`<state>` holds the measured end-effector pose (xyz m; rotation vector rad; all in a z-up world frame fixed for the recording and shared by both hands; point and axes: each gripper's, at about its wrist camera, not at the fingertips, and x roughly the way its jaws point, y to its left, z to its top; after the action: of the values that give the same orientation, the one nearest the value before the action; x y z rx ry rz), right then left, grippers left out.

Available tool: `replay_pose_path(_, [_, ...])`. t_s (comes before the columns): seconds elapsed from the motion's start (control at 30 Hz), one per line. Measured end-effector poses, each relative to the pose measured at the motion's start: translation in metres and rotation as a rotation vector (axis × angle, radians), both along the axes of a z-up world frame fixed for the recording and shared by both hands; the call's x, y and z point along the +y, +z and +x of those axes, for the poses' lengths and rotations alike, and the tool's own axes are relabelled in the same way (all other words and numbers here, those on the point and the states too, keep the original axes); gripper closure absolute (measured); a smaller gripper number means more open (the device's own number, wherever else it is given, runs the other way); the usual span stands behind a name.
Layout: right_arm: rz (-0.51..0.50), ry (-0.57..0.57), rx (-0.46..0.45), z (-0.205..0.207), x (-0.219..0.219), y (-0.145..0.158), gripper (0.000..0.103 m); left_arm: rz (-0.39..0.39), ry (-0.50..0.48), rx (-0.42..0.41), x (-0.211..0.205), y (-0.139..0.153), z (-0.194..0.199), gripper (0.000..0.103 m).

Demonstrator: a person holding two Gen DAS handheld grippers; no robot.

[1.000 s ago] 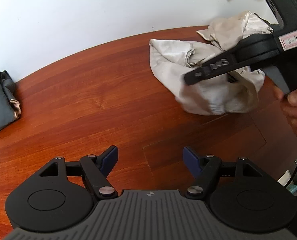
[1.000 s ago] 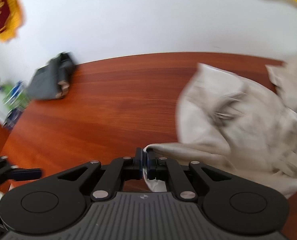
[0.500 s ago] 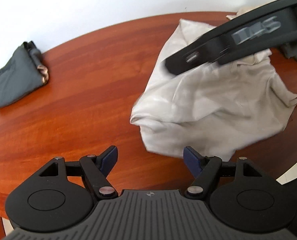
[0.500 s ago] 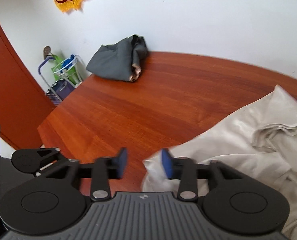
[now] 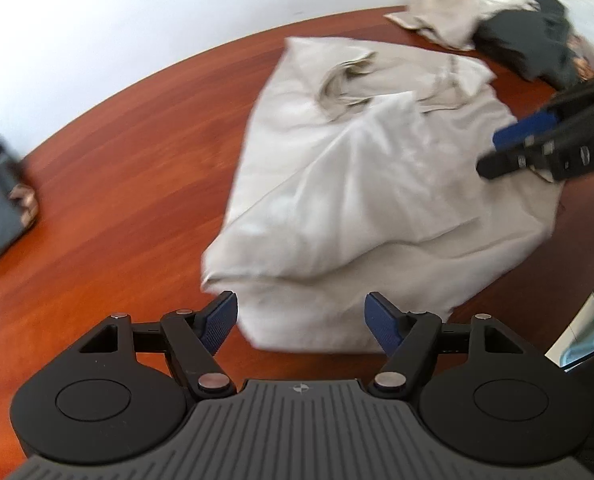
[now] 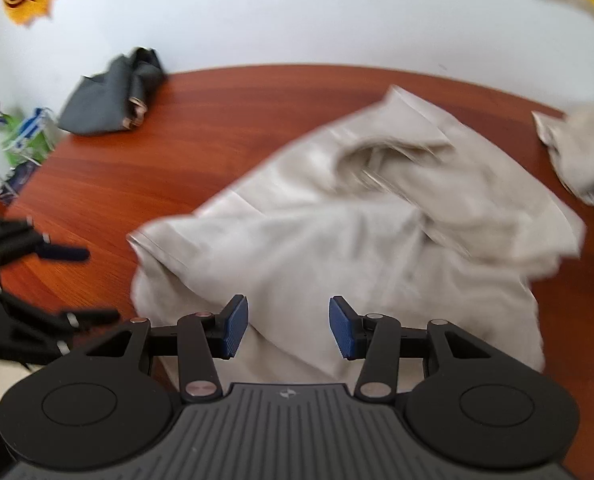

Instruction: Fold clothes

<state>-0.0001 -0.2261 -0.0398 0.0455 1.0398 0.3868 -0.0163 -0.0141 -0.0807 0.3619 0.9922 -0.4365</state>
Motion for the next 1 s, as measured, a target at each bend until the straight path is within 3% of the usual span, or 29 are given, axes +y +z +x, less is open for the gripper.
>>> replay_pose_path(0.33, [-0.026,-0.097,0.077,-0.039,-0.027,-0.052,0.052,0.028,-0.214,0.046,-0.049,-0.032,0.023,0.046])
replay_pose_path(0.63, [-0.031,-0.098,0.086,-0.054,-0.026,-0.058,0.052,0.134,-0.311,0.03,-0.066,-0.065,0.031,0.058])
replay_pose_path(0.7, [-0.037,-0.084,0.081,-0.054,-0.023,-0.058,0.052,0.15,-0.33,0.035,-0.068,-0.071,0.033,0.065])
replay_pose_path(0.73, [-0.04,-0.076,0.078,-0.054,-0.021,-0.058,0.052,0.151,-0.341,0.037,-0.068,-0.074,0.034,0.075])
replay_pose_path(0.77, [-0.045,-0.07,0.076,-0.053,-0.02,-0.058,0.052,0.147,-0.347,0.038,-0.069,-0.075,0.035,0.093])
replay_pose_path(0.8, [-0.062,-0.057,0.071,-0.053,-0.016,-0.059,0.052,0.142,-0.349,0.04,-0.069,-0.076,0.037,0.099])
replay_pose_path(1.0, [-0.142,0.032,0.06,-0.045,0.002,-0.069,0.052,0.094,-0.229,-0.002,-0.056,-0.064,0.049,0.102])
